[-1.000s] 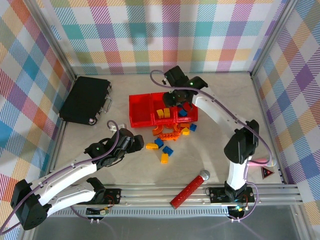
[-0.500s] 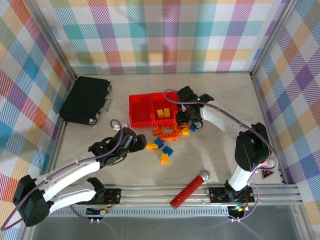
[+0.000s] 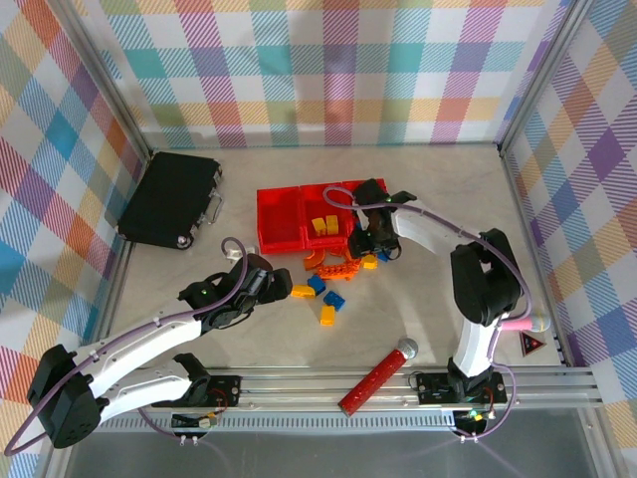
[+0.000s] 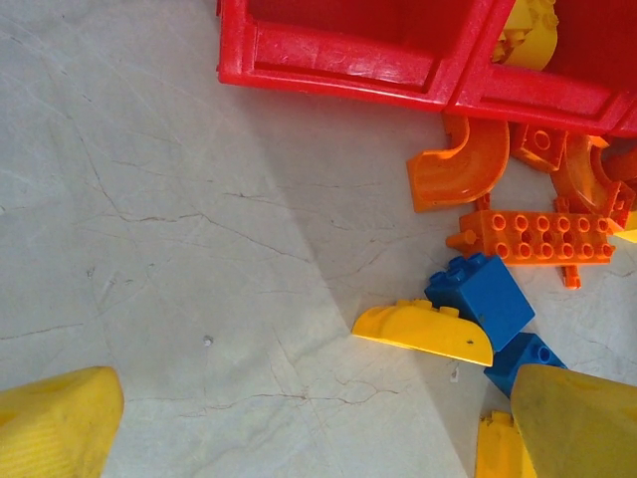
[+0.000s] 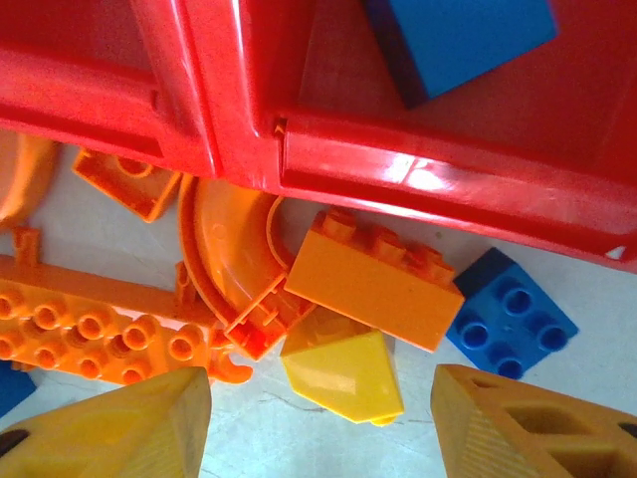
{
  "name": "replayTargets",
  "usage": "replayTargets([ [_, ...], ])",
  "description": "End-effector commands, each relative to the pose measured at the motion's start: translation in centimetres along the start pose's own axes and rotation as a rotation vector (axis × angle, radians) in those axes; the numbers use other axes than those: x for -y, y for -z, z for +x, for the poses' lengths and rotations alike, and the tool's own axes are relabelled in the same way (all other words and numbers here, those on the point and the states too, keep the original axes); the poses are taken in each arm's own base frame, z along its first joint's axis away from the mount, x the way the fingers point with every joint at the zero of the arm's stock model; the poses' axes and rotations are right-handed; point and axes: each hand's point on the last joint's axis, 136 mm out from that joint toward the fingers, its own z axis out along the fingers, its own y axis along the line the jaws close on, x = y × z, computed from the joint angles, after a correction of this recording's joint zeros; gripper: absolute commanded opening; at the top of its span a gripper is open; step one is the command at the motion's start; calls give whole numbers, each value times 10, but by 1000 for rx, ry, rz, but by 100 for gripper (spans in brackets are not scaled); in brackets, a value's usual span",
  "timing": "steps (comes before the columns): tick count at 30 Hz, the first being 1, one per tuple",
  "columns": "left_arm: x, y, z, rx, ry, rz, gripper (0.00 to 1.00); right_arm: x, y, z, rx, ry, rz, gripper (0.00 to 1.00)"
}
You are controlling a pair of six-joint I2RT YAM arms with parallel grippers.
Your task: Sort the legos into containers by color
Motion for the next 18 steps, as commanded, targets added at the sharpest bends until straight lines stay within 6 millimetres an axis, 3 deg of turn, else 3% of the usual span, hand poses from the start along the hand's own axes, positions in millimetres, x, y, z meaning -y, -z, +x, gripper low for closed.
replayTargets([
  [1, 1, 2, 0, 4, -15, 0, 100, -3, -3, -4, -8, 30, -20, 61],
  [18, 4, -5, 3, -12, -17, -6, 100, 5, -6, 15, -70, 13, 15, 58],
])
